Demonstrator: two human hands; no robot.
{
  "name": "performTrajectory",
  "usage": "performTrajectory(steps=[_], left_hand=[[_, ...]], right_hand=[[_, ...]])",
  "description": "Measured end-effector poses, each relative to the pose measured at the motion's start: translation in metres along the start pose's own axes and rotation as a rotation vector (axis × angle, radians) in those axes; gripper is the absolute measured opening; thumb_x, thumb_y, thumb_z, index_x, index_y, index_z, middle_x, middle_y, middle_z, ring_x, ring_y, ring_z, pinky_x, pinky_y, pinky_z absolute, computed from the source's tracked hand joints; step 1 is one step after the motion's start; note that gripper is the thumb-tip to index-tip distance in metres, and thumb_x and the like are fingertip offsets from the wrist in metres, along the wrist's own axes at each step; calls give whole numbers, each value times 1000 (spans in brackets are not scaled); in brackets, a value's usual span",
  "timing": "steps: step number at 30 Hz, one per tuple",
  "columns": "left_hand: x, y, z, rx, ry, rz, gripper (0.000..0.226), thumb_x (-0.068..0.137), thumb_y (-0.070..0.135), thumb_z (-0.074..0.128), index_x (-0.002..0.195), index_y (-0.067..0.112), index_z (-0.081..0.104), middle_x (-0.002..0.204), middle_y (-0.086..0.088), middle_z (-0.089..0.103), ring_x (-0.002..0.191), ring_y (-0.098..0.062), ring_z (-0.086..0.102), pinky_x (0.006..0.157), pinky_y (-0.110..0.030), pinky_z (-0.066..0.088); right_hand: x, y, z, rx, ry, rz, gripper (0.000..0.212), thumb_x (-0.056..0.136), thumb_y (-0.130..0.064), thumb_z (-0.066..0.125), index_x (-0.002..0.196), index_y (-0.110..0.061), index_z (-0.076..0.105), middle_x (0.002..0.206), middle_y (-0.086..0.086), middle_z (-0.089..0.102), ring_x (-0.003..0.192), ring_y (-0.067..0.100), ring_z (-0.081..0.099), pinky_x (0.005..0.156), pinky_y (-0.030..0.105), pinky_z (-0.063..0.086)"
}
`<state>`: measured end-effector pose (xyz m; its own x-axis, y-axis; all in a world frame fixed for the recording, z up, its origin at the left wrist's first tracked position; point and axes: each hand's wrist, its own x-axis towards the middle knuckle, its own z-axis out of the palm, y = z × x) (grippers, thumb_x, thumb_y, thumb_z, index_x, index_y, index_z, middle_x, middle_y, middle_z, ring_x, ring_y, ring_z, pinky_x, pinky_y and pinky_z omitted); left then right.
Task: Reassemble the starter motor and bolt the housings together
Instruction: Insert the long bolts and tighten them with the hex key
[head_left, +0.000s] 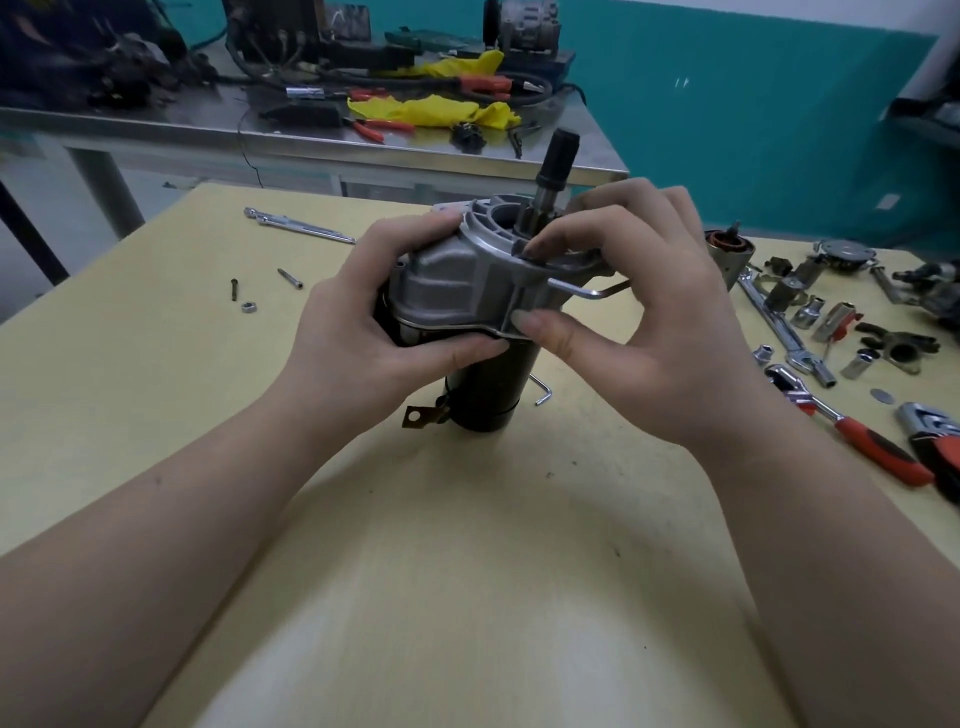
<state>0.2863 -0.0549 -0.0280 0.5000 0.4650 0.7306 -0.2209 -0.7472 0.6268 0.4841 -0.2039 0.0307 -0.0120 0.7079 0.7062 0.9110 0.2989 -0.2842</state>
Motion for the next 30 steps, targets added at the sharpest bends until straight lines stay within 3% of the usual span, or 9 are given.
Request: performTrajectory(steps=[5,8,11,14,17,22,24,27,30], left_hand=[[2,4,0,-2,-3,-34,78,80,44,97,145,48,54,148,17,63,133,-17,66,103,-26,58],[3,6,0,-12,-20,-42,78,80,40,97,144,48,54,148,15,63,134,-19,66,103,-26,58],[4,10,2,-34,-13,-48,76,81,39,96,144,46,54,146,16,64,133,-17,66,102,-24,58],[4,13,1,-37,-11,-46,78,80,40,97,144,43,53,145,17,64,132,-16,66,103,-22,56],[3,16,5,-34,16,-86,86,73,44,101,145,42,53,139,16,66,126,-18,69,99,-27,59],[1,19,16,-92,105,-149,88,69,42,104,142,37,56,134,14,70,118,-17,74,93,-29,63],[0,20,14,-94,109,-158,87,70,42,104,142,38,56,135,15,70,118,-16,74,92,-27,63],[1,20,12,-97,91,-154,89,69,38,104,144,35,55,137,17,68,123,-17,72,96,-29,62],[2,19,12,-70,82,-155,90,68,39,105,142,39,54,136,18,68,122,-17,72,95,-29,63]], right_hand=[[-4,-1,5,-65,108,47,40,89,-32,83,125,-17,71,124,2,56,117,23,47,97,20,39],[-1,-8,14,-62,159,131,54,86,-52,81,131,-25,68,130,-2,49,122,21,44,99,24,41],[3,-12,19,-113,80,174,65,86,-63,73,144,-38,60,146,0,46,130,20,37,105,22,35],[3,-7,15,-118,-6,137,56,94,-53,69,148,-44,56,152,-3,47,132,19,34,105,9,22],[3,-5,14,-62,11,111,53,93,-44,74,144,-37,62,140,-10,56,124,20,38,101,11,27],[7,-15,25,-40,113,157,58,83,-54,81,136,-33,70,131,-8,63,116,19,40,97,14,30],[7,-14,23,-16,68,141,59,85,-55,79,138,-32,68,132,-9,61,117,18,39,98,15,31],[7,-6,14,21,-34,100,52,94,-41,74,144,-31,63,139,-8,57,122,21,40,102,16,31],[6,-5,14,5,-23,102,53,92,-33,78,143,-30,64,137,-8,57,122,22,42,102,16,32]])
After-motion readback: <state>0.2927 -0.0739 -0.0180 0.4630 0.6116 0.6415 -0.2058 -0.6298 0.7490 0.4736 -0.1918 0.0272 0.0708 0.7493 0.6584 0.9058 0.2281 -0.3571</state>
